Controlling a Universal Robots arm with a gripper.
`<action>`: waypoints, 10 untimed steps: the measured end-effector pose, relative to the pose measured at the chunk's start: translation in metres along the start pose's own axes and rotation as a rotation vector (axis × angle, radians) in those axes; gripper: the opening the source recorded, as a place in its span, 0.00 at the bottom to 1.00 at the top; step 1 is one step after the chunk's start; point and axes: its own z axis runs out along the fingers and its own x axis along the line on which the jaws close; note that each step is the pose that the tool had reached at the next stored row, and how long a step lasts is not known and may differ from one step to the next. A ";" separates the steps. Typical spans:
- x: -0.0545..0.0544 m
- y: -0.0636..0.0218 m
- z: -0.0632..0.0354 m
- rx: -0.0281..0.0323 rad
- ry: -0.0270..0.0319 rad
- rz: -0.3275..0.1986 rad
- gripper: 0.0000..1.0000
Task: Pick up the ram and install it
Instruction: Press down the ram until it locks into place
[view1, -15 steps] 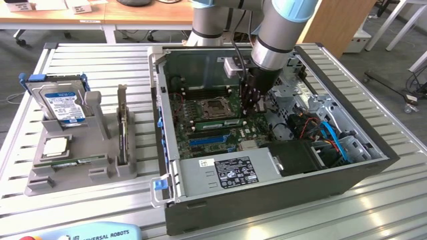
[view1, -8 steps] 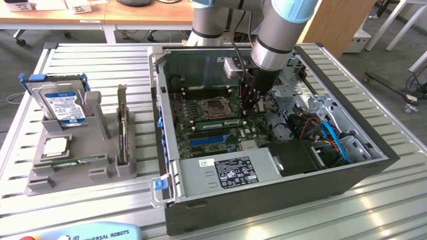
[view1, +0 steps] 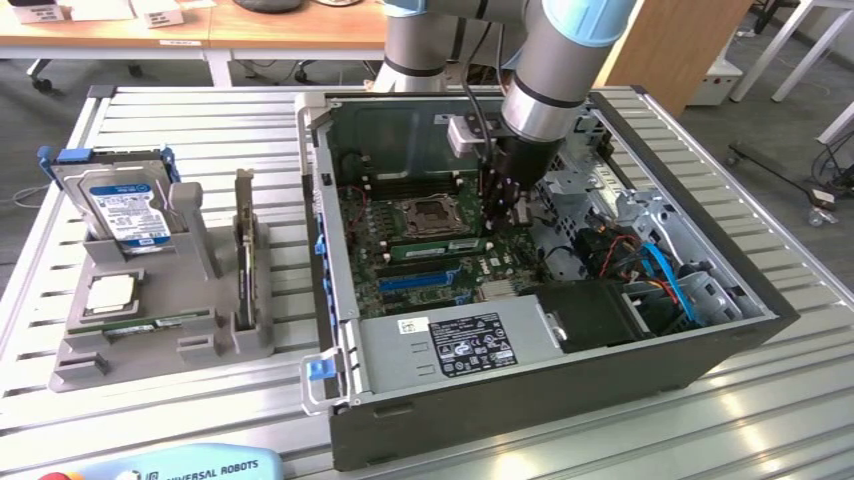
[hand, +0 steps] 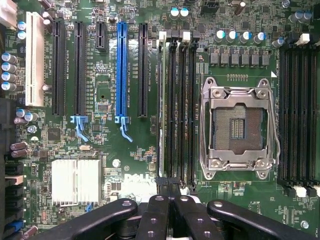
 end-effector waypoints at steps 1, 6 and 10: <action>0.000 0.0000 0.0000 -0.0001 0.0002 0.000 0.10; 0.000 0.0000 0.0011 -0.0001 0.0001 0.000 0.10; 0.000 0.0000 0.0012 0.0000 0.0001 0.000 0.10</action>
